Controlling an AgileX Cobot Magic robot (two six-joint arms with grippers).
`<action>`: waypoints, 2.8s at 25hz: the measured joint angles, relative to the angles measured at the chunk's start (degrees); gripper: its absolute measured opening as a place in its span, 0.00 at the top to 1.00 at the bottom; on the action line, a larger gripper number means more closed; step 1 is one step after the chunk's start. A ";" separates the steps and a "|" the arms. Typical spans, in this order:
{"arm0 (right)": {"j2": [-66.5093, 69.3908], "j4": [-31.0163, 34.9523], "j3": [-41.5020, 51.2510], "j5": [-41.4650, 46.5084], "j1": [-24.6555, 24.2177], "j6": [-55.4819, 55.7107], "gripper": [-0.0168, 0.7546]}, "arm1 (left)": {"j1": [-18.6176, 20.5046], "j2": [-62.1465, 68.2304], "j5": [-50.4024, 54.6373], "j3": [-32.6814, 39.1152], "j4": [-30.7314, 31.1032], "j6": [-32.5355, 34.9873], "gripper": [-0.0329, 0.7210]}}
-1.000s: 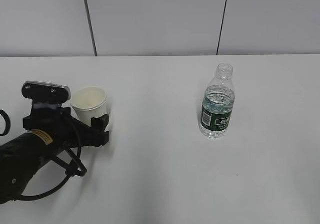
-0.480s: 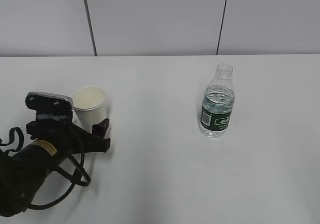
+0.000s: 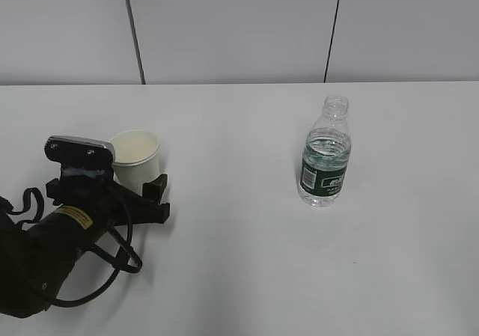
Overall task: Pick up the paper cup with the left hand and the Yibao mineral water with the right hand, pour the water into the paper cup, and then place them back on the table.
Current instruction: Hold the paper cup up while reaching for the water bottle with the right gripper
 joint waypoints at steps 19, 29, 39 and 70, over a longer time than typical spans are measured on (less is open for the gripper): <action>0.00 0.00 0.00 0.00 0.00 0.00 0.23 | 0.00 0.00 -0.11 -1.40 -2.46 0.00 0.41; 0.00 0.00 0.00 0.00 0.00 0.00 0.23 | 0.00 0.00 -0.21 -1.40 -2.46 0.00 0.50; 0.00 1.02 0.00 0.00 0.00 0.10 0.23 | 0.00 0.00 -0.16 -1.40 2.32 0.00 0.50; 22.63 9.44 0.49 -46.57 0.00 -13.20 0.21 | 0.00 0.00 -0.16 -1.40 4.23 0.00 0.50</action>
